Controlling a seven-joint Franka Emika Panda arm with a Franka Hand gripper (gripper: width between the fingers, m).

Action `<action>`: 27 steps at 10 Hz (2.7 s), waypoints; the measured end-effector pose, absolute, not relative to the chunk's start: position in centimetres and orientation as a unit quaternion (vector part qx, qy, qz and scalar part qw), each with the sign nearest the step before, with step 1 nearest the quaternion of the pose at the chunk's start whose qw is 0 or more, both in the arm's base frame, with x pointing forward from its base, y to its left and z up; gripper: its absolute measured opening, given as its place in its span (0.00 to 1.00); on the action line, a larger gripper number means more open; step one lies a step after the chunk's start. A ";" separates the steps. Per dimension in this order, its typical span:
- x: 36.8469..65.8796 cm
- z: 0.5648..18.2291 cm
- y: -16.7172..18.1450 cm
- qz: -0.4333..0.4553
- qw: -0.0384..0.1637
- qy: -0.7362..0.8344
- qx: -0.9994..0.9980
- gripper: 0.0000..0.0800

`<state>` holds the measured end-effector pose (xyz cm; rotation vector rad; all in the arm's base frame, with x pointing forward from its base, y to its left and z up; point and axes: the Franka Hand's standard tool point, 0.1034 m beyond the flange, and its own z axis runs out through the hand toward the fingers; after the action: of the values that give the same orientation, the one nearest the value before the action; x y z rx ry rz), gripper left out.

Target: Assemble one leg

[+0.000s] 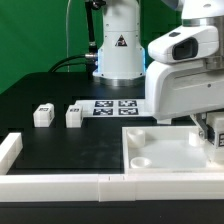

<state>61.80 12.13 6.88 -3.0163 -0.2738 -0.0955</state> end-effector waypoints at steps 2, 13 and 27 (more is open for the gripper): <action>61.8 6.9 12.1 -0.031 0.056 -0.078 -0.995 0.36; 61.6 6.4 12.9 0.016 0.075 0.574 -0.815 0.36; 62.2 6.6 12.9 -0.055 0.039 -0.062 -0.996 0.81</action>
Offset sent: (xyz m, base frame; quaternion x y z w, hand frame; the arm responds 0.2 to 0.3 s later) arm -0.0021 -0.0071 0.0045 -0.0331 0.0195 0.3616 0.9315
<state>62.23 12.90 6.55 -3.0532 -0.1900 -0.1687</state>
